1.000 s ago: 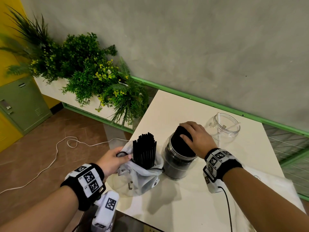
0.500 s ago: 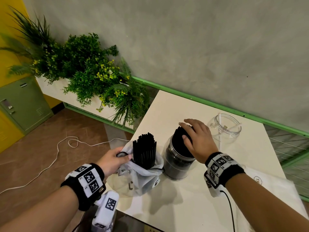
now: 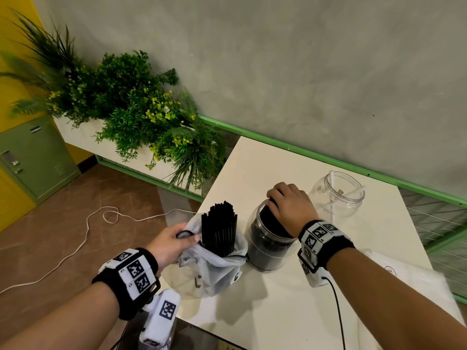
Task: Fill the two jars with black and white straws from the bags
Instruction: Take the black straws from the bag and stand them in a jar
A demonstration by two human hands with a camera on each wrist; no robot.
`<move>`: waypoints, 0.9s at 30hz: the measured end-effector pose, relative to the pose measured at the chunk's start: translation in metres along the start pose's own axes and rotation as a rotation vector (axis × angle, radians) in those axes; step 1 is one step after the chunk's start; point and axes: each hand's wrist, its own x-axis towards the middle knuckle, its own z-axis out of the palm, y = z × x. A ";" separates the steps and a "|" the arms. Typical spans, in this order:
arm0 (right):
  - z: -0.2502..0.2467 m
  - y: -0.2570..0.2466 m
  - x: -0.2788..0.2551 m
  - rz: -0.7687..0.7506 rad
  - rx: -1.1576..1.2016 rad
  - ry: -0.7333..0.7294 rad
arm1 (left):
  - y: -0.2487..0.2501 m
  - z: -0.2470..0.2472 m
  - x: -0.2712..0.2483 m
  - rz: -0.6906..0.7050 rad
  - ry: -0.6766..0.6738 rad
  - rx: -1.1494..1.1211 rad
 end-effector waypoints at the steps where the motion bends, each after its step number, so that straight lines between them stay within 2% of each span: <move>1: -0.001 0.000 0.000 0.013 -0.014 -0.008 | 0.000 0.000 0.000 0.001 0.003 0.000; 4: -0.016 -0.009 -0.003 0.030 0.042 0.089 | 0.000 -0.001 -0.001 0.003 -0.006 -0.006; 6: -0.028 -0.023 -0.010 0.006 0.208 0.192 | 0.001 0.001 -0.004 0.009 -0.009 -0.008; 8: -0.036 -0.045 -0.023 -0.035 0.429 0.209 | 0.000 0.001 -0.005 0.003 0.004 -0.015; 10: -0.035 -0.071 -0.040 -0.008 0.671 0.066 | -0.001 -0.001 -0.006 0.002 0.013 -0.011; 12: -0.024 -0.094 -0.053 0.099 0.906 -0.107 | -0.002 -0.002 -0.007 0.004 0.013 -0.010; 13: -0.016 -0.102 -0.057 0.152 0.973 -0.147 | -0.002 -0.002 -0.008 0.006 0.009 -0.008; 16: 0.006 -0.116 -0.058 0.247 1.008 -0.176 | -0.002 0.001 -0.011 0.018 -0.006 -0.003; 21: 0.021 -0.125 -0.050 0.281 0.912 -0.129 | -0.007 0.006 -0.014 0.010 -0.008 -0.040; 27: 0.023 -0.118 -0.048 0.258 1.013 -0.145 | -0.007 0.005 -0.019 0.010 -0.027 -0.058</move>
